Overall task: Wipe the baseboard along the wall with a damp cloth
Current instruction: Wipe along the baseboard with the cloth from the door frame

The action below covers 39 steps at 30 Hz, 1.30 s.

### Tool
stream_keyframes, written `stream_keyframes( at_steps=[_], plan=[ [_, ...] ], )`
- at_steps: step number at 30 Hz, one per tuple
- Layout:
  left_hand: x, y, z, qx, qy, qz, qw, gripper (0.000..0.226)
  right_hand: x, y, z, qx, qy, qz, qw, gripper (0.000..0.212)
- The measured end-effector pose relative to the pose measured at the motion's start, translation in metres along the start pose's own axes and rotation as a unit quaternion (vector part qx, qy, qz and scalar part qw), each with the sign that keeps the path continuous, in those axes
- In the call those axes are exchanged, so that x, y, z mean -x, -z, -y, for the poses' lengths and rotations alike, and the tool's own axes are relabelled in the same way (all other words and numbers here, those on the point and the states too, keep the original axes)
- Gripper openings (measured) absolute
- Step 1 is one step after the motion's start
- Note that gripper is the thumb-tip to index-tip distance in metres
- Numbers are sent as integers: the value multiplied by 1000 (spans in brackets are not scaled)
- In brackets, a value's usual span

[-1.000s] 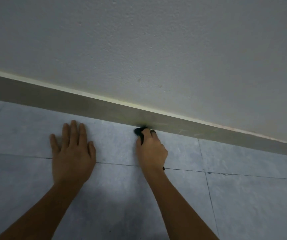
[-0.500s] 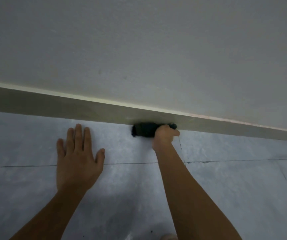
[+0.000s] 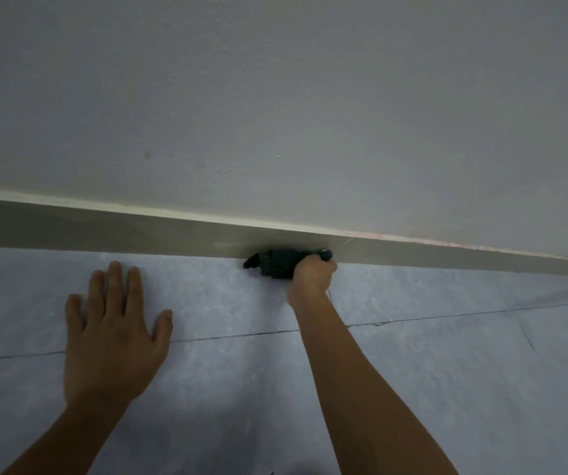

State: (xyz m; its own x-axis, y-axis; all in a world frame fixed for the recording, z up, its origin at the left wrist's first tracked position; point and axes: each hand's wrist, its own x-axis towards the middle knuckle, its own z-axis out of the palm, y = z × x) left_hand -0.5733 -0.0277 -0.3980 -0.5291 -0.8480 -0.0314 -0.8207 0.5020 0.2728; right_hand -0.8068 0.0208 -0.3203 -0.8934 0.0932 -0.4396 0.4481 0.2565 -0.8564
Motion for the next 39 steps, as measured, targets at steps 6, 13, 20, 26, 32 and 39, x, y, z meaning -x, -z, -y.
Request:
stream_keyframes(
  at_steps=[6,13,20,26,32,39],
  plan=[
    [-2,-1,-1,1,2,-11,1000,79,-25,17,17,-30,48,-62,996,38],
    [-3,0,-2,-3,8,-9,1000,82,11,-2,10,9,-4,57,998,38],
    [0,0,-2,-3,1,-7,1000,81,18,-5,-1,-13,6,3,1000,37],
    [-2,1,-1,-1,-1,-9,1000,81,49,-27,-10,-41,26,40,998,31],
    [0,2,-3,5,2,-10,1000,80,29,-21,-10,-60,0,-30,998,35],
    [-4,10,14,4,-34,22,999,84,78,-42,-4,-95,-82,118,985,20]
  ],
)
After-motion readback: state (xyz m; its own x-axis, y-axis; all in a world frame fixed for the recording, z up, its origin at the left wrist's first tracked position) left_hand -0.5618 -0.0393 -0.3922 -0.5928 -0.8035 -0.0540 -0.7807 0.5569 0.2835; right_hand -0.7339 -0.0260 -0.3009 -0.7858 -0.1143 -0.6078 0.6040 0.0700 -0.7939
